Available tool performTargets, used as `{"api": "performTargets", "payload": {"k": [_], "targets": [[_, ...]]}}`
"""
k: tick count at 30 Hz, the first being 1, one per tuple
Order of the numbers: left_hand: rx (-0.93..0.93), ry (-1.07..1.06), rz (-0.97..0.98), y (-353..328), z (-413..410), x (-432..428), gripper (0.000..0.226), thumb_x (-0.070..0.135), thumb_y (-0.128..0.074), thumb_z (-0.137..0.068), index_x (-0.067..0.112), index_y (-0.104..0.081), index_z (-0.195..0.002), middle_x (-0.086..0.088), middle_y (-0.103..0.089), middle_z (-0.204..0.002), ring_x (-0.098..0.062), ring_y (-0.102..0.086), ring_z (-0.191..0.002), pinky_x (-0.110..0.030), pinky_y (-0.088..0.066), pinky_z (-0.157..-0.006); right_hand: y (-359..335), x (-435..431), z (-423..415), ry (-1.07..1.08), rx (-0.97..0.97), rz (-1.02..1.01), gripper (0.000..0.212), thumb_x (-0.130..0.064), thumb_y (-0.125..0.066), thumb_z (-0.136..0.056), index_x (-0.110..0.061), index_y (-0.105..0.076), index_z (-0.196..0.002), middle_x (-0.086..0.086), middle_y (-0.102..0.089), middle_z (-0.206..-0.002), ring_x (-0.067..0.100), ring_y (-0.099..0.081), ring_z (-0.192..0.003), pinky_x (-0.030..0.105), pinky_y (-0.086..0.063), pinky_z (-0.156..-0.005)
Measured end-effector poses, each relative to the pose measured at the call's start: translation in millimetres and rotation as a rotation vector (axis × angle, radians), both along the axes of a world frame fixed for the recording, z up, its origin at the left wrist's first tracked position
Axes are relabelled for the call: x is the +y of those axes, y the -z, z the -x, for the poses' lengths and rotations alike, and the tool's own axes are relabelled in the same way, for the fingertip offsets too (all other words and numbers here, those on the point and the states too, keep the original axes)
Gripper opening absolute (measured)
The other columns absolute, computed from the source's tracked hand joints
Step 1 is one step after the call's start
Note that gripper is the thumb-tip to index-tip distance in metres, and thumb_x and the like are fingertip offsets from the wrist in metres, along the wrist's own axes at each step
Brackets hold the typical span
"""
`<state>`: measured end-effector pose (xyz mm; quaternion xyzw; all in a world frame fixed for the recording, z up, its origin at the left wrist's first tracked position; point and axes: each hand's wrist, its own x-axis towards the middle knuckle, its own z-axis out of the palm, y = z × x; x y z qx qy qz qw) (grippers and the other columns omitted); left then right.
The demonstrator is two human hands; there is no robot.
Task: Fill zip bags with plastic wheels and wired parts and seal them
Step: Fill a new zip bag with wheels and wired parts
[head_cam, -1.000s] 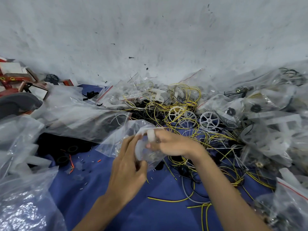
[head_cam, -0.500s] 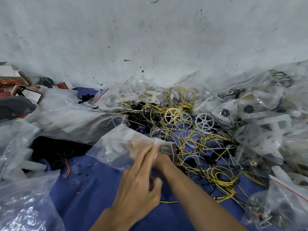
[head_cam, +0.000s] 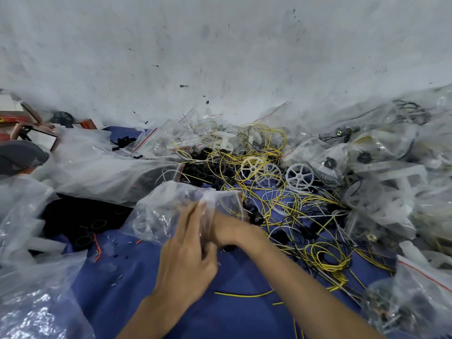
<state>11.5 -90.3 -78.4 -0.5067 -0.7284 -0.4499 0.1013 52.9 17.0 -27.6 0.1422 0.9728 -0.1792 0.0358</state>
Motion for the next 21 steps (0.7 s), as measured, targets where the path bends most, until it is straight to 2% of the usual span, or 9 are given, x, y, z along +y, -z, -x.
{"api": "performTargets", "payload": {"k": [1, 2, 3, 5, 8, 11, 13, 17, 21], "targets": [[-0.01, -0.024, -0.007, 0, 3, 1, 0.071, 0.013, -0.049, -0.064, 0.01, -0.048, -0.135, -0.007, -0.049, -0.136, -0.034, -0.061, -0.101, -0.046, -0.055, -0.073, -4, 1, -7, -0.019, 0.055, 0.009, 0.022, 0.006, -0.048, -0.086, 0.008, -0.059, -0.105, 0.026, -0.06, -0.111, 0.027, -0.055, -0.099, 0.013, -0.037, -0.07], [-0.016, -0.044, -0.016, 0, 6, 2, 0.07, 0.013, -0.049, -0.064, 0.009, -0.048, -0.135, -0.007, -0.049, -0.135, -0.035, -0.06, -0.102, -0.046, -0.054, -0.074, -10, 5, -15, -0.017, 0.091, 0.012, 0.017, 0.0, -0.052, -0.086, 0.001, -0.063, -0.099, 0.019, -0.065, -0.103, 0.024, -0.057, -0.093, 0.014, -0.036, -0.066], [-0.024, -0.065, -0.019, 0, 7, 2, 0.07, 0.014, -0.049, -0.065, 0.01, -0.048, -0.134, -0.007, -0.049, -0.136, -0.034, -0.061, -0.1, -0.044, -0.053, -0.074, -17, 10, -27, 0.001, 0.092, -0.017, 0.014, -0.01, -0.058, -0.087, -0.007, -0.066, -0.097, 0.01, -0.068, -0.097, 0.019, -0.06, -0.091, 0.017, -0.039, -0.07], [-0.028, -0.088, -0.009, 0, 8, 2, 0.068, 0.014, -0.048, -0.066, 0.012, -0.048, -0.133, -0.004, -0.048, -0.135, -0.033, -0.063, -0.086, -0.042, -0.053, -0.069, -34, 19, -54, 0.109, 0.013, -0.055, 0.01, -0.029, -0.067, -0.082, -0.021, -0.067, -0.088, -0.005, -0.068, -0.075, 0.007, -0.061, -0.072, 0.026, -0.047, -0.073], [-0.013, -0.089, -0.01, 1, 6, 2, 0.068, 0.012, -0.048, -0.064, 0.011, -0.049, -0.132, -0.005, -0.05, -0.133, -0.03, -0.064, -0.073, -0.04, -0.052, -0.066, -35, 33, -79, 0.245, -0.233, -0.104, 0.029, -0.044, -0.074, -0.072, -0.022, -0.064, -0.088, -0.008, -0.064, -0.055, 0.004, -0.063, -0.058, 0.025, -0.048, -0.066], [0.005, -0.067, -0.008, 1, 3, 2, 0.067, 0.012, -0.048, -0.064, 0.01, -0.05, -0.131, -0.006, -0.051, -0.133, -0.027, -0.063, -0.073, -0.04, -0.052, -0.069, -19, 40, -75, 0.297, -0.299, 0.01, 0.032, -0.036, -0.076, -0.074, -0.02, -0.063, -0.099, -0.003, -0.066, -0.07, 0.013, -0.069, -0.061, 0.026, -0.052, -0.066], [-0.003, -0.069, -0.006, 1, 3, 2, 0.068, 0.011, -0.047, -0.063, 0.01, -0.05, -0.131, -0.005, -0.049, -0.134, -0.023, -0.061, -0.073, -0.04, -0.051, -0.069, -10, 40, -69, 0.287, -0.281, 0.088, 0.026, -0.025, -0.076, -0.076, -0.015, -0.063, -0.095, 0.001, -0.067, -0.076, 0.017, -0.071, -0.063, 0.028, -0.054, -0.068], [0.001, -0.055, -0.01, 3, 4, 1, 0.067, 0.01, -0.049, -0.064, 0.01, -0.05, -0.131, -0.005, -0.049, -0.134, -0.024, -0.06, -0.072, -0.04, -0.052, -0.067, -8, 39, -65, 0.233, -0.261, 0.116, 0.009, -0.008, -0.071, -0.079, -0.008, -0.065, -0.087, 0.0, -0.061, -0.074, 0.025, -0.071, -0.073, 0.034, -0.056, -0.069], [-0.019, -0.048, -0.016, 6, 7, 3, 0.069, 0.012, -0.048, -0.064, 0.013, -0.047, -0.133, -0.001, -0.046, -0.137, -0.013, -0.051, -0.057, -0.036, -0.049, -0.067, -29, 39, -75, 0.187, -0.13, 0.086, 0.006, -0.008, -0.069, -0.082, -0.011, -0.067, -0.087, 0.003, -0.066, -0.082, 0.013, -0.069, -0.067, 0.021, -0.051, -0.065]]}}
